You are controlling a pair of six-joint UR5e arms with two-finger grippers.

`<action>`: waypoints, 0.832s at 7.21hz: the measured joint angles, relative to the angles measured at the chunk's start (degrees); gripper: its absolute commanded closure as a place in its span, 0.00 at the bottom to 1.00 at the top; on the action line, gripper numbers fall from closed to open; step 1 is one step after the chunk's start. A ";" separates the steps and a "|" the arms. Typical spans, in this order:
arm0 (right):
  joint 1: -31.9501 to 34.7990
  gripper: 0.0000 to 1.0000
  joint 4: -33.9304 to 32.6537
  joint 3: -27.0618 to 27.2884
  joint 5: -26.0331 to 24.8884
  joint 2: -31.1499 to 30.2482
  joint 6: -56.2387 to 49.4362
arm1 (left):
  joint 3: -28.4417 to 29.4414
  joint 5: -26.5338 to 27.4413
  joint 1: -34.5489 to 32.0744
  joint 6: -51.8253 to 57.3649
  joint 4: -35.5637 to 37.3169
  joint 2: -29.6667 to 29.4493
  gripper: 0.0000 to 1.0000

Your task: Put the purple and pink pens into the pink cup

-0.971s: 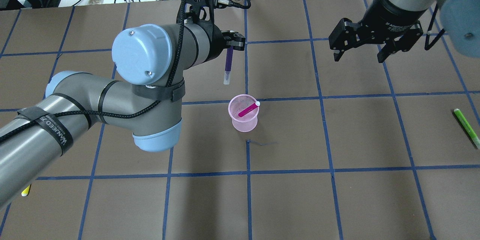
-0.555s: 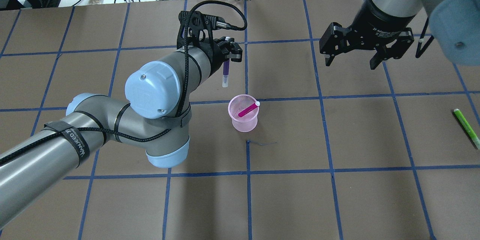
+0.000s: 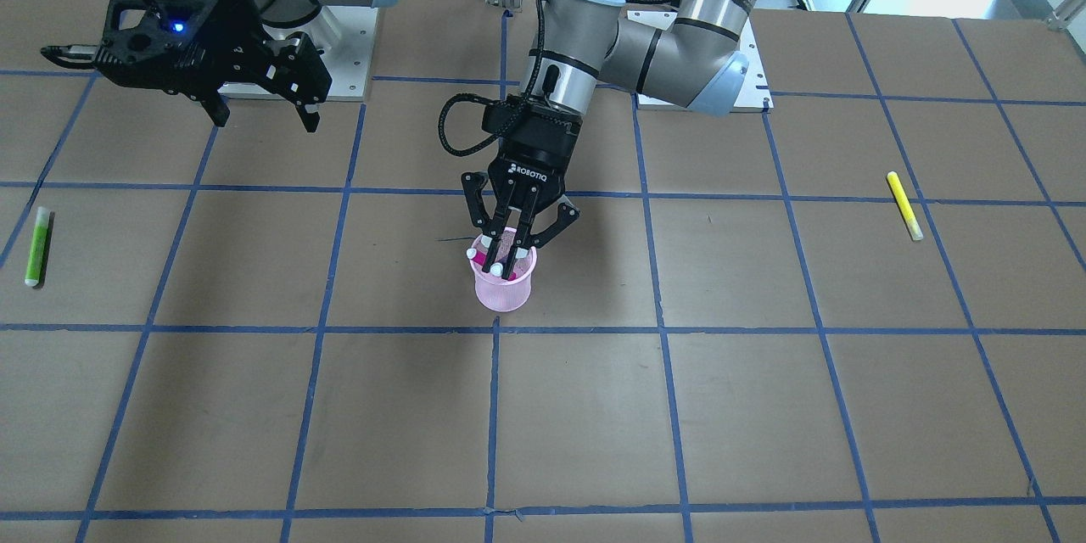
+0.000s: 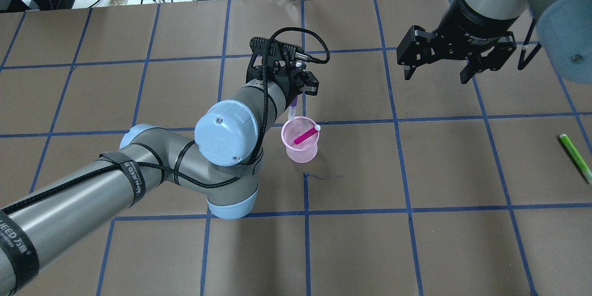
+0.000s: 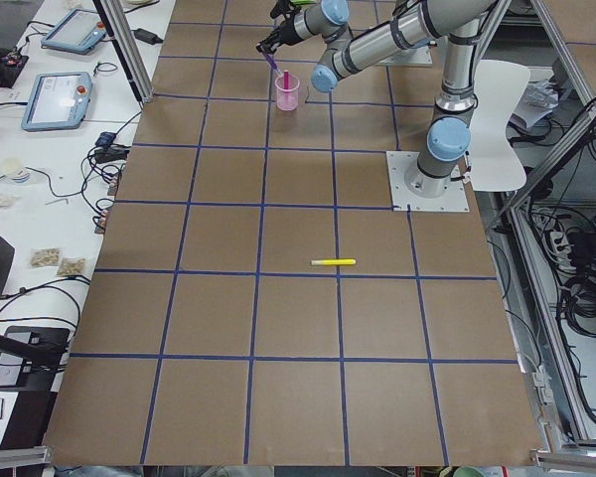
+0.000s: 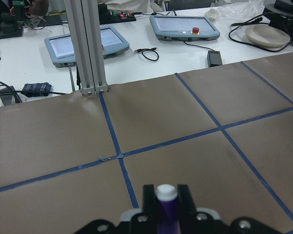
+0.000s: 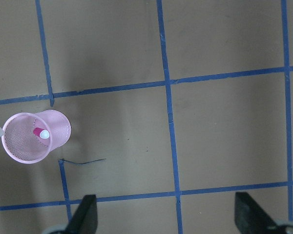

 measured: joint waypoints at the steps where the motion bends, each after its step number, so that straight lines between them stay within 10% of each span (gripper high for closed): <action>1: -0.05 0.00 0.05 0.09 -1.86 -0.54 -0.07 | 0.00 0.29 -0.21 0.06 0.69 -1.01 1.00; 6: -0.32 0.00 -0.13 1.07 -4.98 -1.26 -0.19 | -1.03 1.84 -1.18 -0.15 7.42 -5.18 1.00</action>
